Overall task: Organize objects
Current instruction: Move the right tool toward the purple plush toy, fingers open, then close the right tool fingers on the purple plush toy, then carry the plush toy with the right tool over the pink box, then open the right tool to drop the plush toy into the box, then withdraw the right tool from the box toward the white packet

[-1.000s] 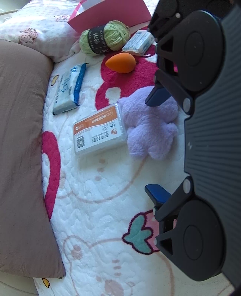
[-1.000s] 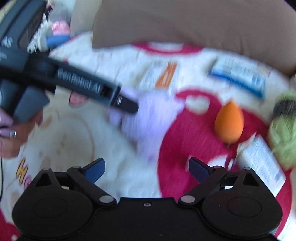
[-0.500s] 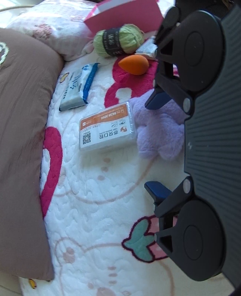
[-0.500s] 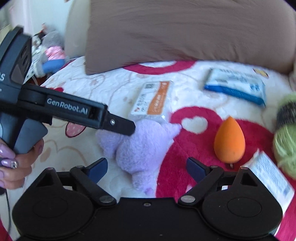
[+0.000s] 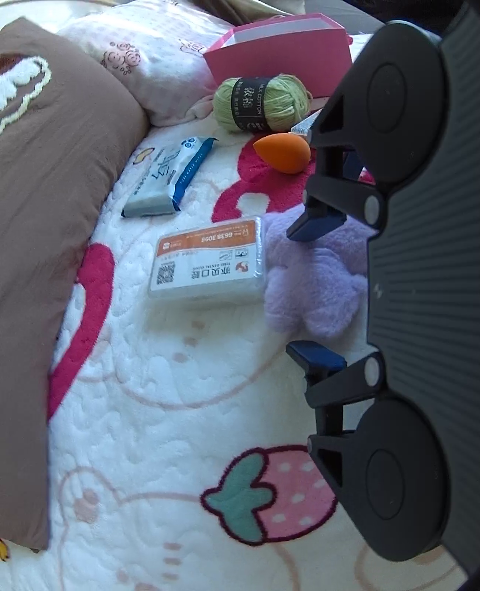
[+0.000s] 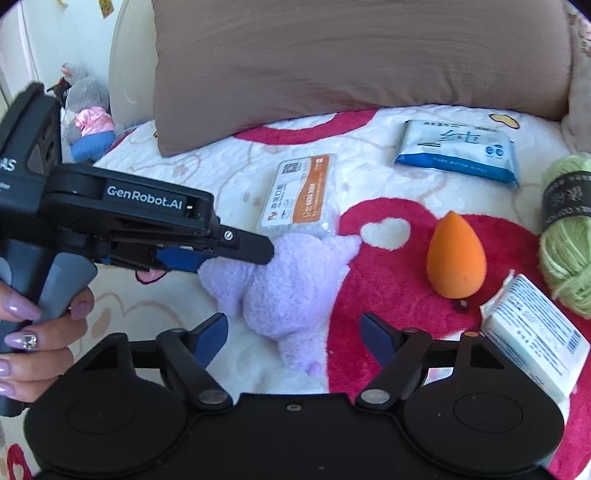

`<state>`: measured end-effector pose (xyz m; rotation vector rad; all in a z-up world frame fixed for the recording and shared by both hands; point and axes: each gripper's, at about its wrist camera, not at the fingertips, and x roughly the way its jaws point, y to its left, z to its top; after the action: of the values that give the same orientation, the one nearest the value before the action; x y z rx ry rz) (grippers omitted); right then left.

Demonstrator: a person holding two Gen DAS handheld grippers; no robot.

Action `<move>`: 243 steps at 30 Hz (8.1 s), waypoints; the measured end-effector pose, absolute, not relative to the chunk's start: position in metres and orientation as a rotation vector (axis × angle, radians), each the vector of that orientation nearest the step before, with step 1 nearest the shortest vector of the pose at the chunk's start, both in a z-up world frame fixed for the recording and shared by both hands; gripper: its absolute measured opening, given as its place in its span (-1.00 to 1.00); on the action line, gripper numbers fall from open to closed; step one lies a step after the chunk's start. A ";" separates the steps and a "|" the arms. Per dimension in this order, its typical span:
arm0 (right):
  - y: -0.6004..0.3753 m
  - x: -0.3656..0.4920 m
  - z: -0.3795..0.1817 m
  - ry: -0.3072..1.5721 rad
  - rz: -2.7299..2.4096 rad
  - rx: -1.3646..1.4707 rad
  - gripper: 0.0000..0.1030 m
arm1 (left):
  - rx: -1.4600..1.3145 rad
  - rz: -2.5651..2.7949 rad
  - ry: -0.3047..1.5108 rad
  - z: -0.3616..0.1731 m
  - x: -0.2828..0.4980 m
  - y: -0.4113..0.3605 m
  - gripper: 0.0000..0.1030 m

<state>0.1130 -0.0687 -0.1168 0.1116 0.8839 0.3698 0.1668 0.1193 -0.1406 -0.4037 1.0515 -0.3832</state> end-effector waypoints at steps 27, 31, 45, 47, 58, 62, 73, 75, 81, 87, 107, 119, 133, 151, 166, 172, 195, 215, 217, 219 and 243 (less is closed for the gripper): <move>-0.051 0.128 -0.127 0.883 0.346 0.019 0.15 | -0.353 -0.360 1.044 -0.136 0.158 0.111 -0.46; -0.047 0.121 -0.128 0.853 0.349 -0.040 0.13 | -0.297 -0.352 1.030 -0.132 0.152 0.104 -0.45; -0.070 0.101 -0.106 0.951 0.363 -0.056 0.13 | -0.329 -0.451 1.097 -0.116 0.128 0.089 -0.46; -0.076 0.093 -0.103 0.968 0.357 -0.059 0.13 | -0.316 -0.482 1.126 -0.112 0.124 0.081 -0.46; -0.125 0.053 -0.067 1.042 0.376 -0.055 0.13 | -0.244 -0.649 1.168 -0.079 0.078 0.039 -0.40; -0.139 0.038 -0.050 1.053 0.369 -0.047 0.13 | -0.220 -0.696 1.162 -0.061 0.065 0.025 -0.40; -0.178 0.006 -0.009 1.046 0.321 -0.038 0.13 | -0.150 -0.803 1.139 -0.018 0.041 -0.018 -0.36; -0.185 0.003 -0.003 1.043 0.312 -0.037 0.13 | -0.137 -0.817 1.137 -0.012 0.039 -0.027 -0.36; -0.206 -0.006 0.011 1.042 0.277 -0.036 0.13 | -0.116 -0.853 1.145 0.003 0.037 -0.054 -0.37; -0.226 -0.010 0.023 1.037 0.246 -0.051 0.13 | -0.088 -0.882 1.142 0.015 0.037 -0.081 -0.37; -0.306 0.023 0.056 0.971 0.179 -0.034 0.13 | -0.149 -0.918 1.176 0.042 0.098 -0.166 -0.36; -0.360 0.070 0.041 0.960 0.135 -0.006 0.13 | -0.165 -0.925 1.176 0.026 0.149 -0.224 -0.36; -0.417 0.130 0.010 0.983 0.084 0.006 0.13 | -0.131 -0.885 1.194 -0.003 0.206 -0.300 -0.36; -0.454 0.169 -0.048 1.095 0.012 -0.064 0.12 | -0.097 -0.831 1.228 -0.064 0.225 -0.366 -0.36; -0.456 0.187 -0.066 1.173 -0.051 -0.126 0.16 | -0.116 -0.807 1.227 -0.082 0.229 -0.373 -0.36; -0.455 0.177 -0.056 1.118 -0.115 -0.150 0.19 | -0.058 -0.788 1.175 -0.073 0.224 -0.366 -0.36; -0.403 0.079 0.030 1.025 0.037 0.099 0.82 | 0.029 -0.777 1.142 0.013 0.158 -0.278 -0.15; -0.341 0.029 0.070 1.043 0.131 0.035 0.97 | 0.028 -0.725 1.154 0.047 0.114 -0.174 0.73; -0.333 0.026 0.072 1.047 0.144 0.029 0.98 | 0.029 -0.718 1.159 0.048 0.111 -0.167 0.79; -0.324 0.023 0.074 1.053 0.176 0.030 0.98 | 0.028 -0.716 1.159 0.049 0.107 -0.160 0.83; -0.245 -0.017 0.081 1.044 0.345 -0.011 0.98 | 0.002 -0.653 1.201 0.027 0.075 -0.072 0.87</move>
<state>-0.0171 -0.2447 0.0814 -0.0112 1.0438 0.3447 0.0748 -0.0719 0.0272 0.0024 1.2015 -0.6533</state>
